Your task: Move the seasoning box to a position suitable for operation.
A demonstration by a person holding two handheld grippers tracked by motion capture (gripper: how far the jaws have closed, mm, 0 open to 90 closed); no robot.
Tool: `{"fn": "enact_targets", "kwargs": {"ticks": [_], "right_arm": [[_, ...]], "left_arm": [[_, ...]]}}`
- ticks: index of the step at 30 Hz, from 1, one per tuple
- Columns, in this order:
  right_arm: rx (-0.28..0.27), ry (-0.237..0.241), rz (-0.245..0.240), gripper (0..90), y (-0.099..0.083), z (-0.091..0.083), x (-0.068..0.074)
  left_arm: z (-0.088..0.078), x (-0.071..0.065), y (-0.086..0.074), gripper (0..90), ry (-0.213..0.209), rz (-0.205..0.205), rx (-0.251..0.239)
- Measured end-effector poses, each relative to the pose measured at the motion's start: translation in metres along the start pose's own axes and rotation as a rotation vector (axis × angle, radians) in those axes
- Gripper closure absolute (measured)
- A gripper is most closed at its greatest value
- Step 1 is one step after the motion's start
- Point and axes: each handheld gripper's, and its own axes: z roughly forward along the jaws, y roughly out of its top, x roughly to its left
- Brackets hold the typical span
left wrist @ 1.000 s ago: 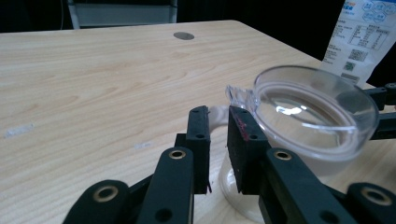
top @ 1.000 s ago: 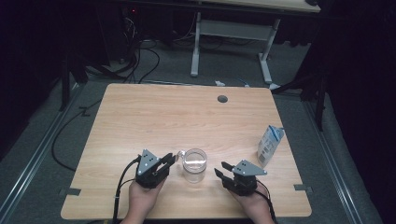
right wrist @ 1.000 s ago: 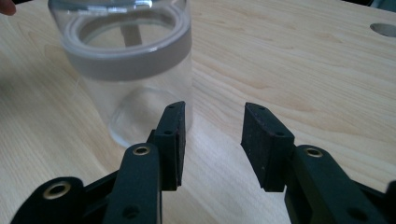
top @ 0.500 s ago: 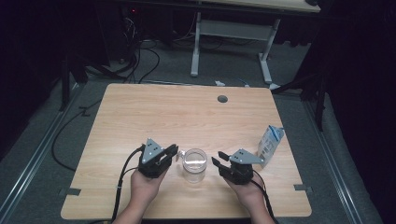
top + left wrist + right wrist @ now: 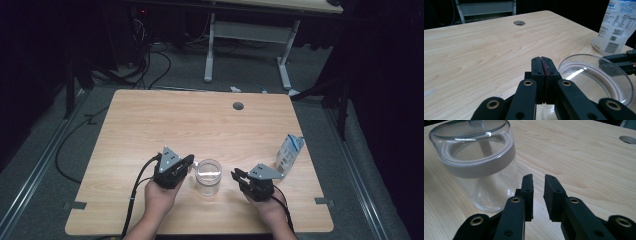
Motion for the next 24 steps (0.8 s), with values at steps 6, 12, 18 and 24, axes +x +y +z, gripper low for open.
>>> {"fn": "enact_targets", "kwargs": {"ticks": [6,12,18,24], "right_arm": [[0.005,0.009,-0.008,84.2,0.0003,-0.0002,0.0017],[0.003,0.012,-0.016,86.2,0.0009,-0.001,0.003],[-0.001,0.016,-0.029,88.1,0.0016,-0.0014,0.0053],[-0.001,0.016,-0.045,89.9,0.002,-0.0016,0.0069]], "left_arm": [[0.0023,-0.0022,-0.001,89.8,-0.005,0.002,-0.001],[0.0022,-0.0037,-0.0016,89.9,0.0,0.011,-0.004],[0.0014,-0.0036,-0.003,90.0,0.006,0.012,-0.013],[0.0012,-0.004,-0.004,90.0,0.0,0.01,-0.016]]}}
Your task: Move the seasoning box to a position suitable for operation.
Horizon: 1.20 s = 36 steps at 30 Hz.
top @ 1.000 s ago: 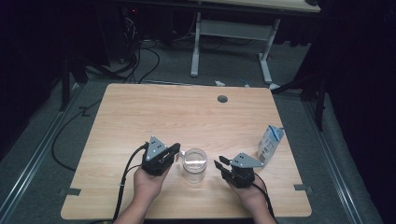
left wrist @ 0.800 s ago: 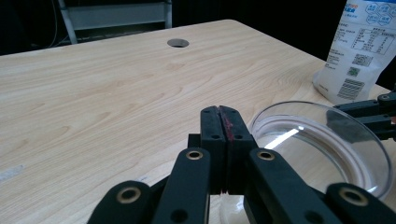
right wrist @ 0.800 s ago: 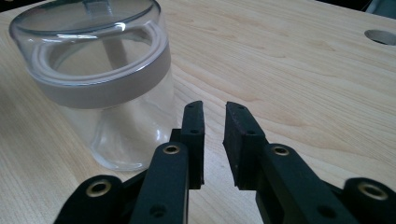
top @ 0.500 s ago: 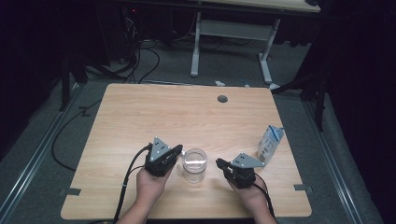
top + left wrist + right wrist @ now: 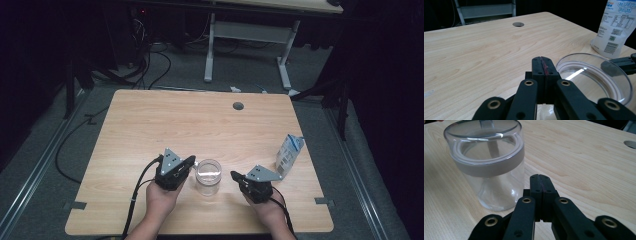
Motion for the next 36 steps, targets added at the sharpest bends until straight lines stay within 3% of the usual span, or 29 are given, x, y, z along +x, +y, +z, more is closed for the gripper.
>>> {"fn": "enact_targets", "kwargs": {"ticks": [36], "right_arm": [[-0.043,0.025,-0.043,89.9,0.008,-0.005,0.014]], "left_arm": [[-0.001,-0.001,-0.002,90.0,0.017,0.004,-0.01]]}}
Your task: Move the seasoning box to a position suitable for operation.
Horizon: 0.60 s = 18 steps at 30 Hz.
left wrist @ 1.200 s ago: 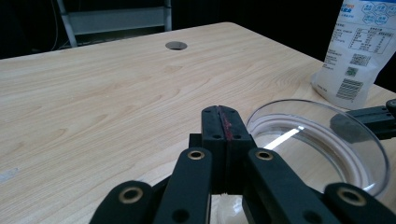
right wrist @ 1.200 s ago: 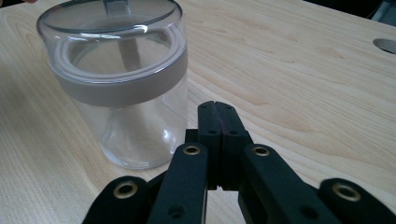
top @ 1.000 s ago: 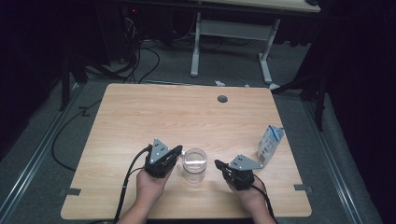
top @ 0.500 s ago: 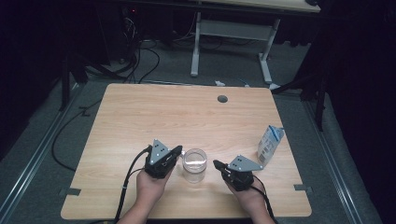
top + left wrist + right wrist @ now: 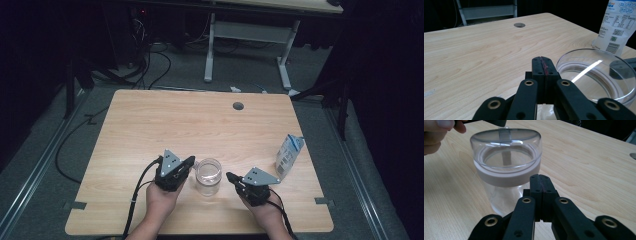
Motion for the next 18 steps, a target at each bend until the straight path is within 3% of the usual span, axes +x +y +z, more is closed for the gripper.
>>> {"fn": "enact_targets", "kwargs": {"ticks": [18], "right_arm": [[0.0,0.022,-0.03,89.8,0.005,0.001,0.012]], "left_arm": [[0.0,0.001,-0.001,90.0,0.0,-0.002,0.001]]}}
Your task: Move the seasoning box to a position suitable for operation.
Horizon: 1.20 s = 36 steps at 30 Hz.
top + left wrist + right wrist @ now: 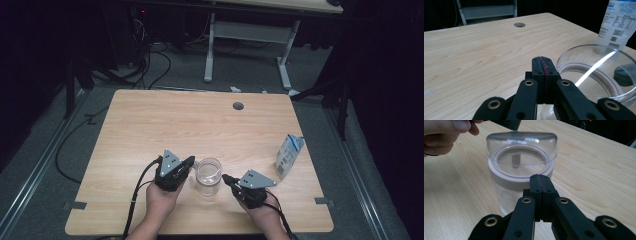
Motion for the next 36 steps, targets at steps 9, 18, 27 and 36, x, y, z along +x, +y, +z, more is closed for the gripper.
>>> {"fn": "enact_targets", "kwargs": {"ticks": [9,18,27,36], "right_arm": [[-0.022,0.008,-0.014,89.8,0.004,-0.003,0.006],[-0.047,0.017,-0.019,89.7,0.012,-0.003,0.009],[-0.057,0.023,-0.019,89.8,0.013,-0.005,0.01],[-0.056,0.026,0.003,89.8,0.013,-0.005,0.01]], "left_arm": [[0.001,0.0,-0.001,90.0,-0.007,-0.01,0.0],[-0.001,0.0,0.0,90.0,-0.016,-0.008,-0.001],[-0.022,-0.005,-0.012,89.9,-0.029,-0.02,-0.055],[-0.033,-0.001,-0.028,88.7,-0.053,-0.041,-0.033]]}}
